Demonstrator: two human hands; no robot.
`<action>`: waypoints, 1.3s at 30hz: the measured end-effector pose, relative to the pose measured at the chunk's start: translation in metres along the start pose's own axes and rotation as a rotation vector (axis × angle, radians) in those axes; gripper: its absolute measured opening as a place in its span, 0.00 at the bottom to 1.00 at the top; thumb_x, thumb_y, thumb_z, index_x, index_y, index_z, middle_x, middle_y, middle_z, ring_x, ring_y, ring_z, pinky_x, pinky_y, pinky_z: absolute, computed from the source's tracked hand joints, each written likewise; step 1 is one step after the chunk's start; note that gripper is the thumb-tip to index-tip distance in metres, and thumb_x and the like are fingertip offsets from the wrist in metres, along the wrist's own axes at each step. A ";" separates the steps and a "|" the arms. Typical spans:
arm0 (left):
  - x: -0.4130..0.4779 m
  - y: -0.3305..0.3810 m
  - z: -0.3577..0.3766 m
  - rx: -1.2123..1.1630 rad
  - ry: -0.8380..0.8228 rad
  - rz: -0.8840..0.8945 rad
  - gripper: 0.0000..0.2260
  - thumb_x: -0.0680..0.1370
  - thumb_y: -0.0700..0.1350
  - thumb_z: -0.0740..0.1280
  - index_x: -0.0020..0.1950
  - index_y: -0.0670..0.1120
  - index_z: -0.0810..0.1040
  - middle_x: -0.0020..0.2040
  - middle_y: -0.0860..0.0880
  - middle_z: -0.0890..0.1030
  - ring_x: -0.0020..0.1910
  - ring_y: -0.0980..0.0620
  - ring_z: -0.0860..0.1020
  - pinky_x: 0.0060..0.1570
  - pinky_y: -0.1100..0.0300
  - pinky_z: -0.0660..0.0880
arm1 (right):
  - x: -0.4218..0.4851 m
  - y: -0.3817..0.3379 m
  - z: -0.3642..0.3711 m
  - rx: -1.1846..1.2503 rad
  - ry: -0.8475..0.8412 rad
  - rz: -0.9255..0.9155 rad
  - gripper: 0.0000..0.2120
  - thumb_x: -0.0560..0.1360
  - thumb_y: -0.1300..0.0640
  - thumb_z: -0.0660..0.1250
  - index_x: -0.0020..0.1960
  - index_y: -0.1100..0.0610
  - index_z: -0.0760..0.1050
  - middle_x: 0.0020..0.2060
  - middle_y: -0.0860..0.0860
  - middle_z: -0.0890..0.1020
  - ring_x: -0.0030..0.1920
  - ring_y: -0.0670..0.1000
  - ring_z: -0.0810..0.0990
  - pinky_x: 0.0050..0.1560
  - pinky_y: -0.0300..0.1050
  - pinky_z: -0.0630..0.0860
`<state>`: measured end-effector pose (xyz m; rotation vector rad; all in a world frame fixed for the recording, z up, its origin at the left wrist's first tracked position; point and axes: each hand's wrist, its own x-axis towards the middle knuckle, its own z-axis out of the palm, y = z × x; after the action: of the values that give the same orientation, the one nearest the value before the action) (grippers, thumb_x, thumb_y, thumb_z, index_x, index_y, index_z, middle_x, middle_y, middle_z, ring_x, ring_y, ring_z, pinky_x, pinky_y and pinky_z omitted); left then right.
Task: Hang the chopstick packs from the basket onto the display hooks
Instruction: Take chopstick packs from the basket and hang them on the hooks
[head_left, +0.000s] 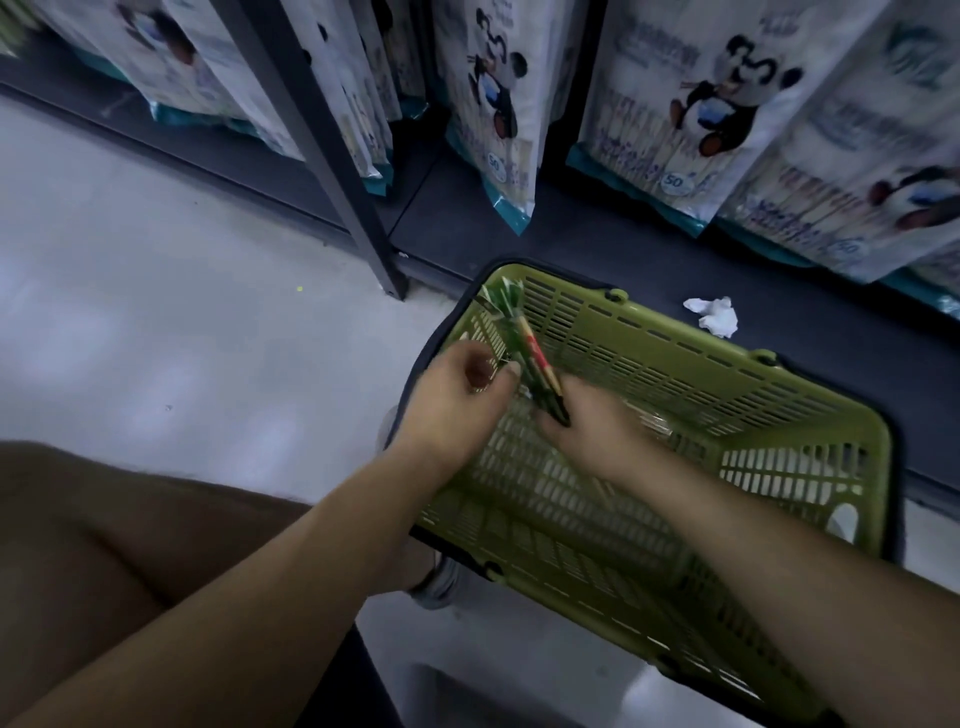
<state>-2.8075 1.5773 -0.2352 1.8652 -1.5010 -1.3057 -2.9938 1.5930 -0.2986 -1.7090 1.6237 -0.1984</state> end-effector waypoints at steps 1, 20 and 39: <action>-0.001 0.003 0.004 -0.154 -0.100 -0.111 0.14 0.80 0.55 0.70 0.62 0.50 0.79 0.53 0.53 0.83 0.55 0.54 0.81 0.52 0.60 0.76 | -0.001 -0.016 -0.004 0.035 0.007 -0.047 0.15 0.77 0.50 0.69 0.62 0.53 0.75 0.48 0.52 0.83 0.47 0.55 0.83 0.43 0.49 0.79; 0.019 0.000 -0.023 -0.489 -0.021 -0.135 0.11 0.85 0.51 0.65 0.53 0.44 0.72 0.37 0.46 0.81 0.31 0.47 0.81 0.34 0.55 0.81 | 0.040 0.078 0.041 -0.338 -0.103 0.299 0.32 0.78 0.46 0.70 0.77 0.56 0.63 0.69 0.58 0.69 0.66 0.62 0.72 0.61 0.53 0.74; 0.023 0.003 -0.011 -0.460 0.048 -0.139 0.10 0.84 0.50 0.66 0.52 0.44 0.72 0.37 0.46 0.79 0.29 0.49 0.78 0.31 0.56 0.79 | 0.038 0.074 0.024 -0.379 -0.092 0.307 0.13 0.79 0.48 0.67 0.60 0.52 0.79 0.53 0.58 0.85 0.53 0.61 0.83 0.45 0.47 0.75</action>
<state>-2.7998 1.5523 -0.2373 1.7011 -0.9544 -1.5046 -3.0312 1.5750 -0.3747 -1.6778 1.9144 0.3534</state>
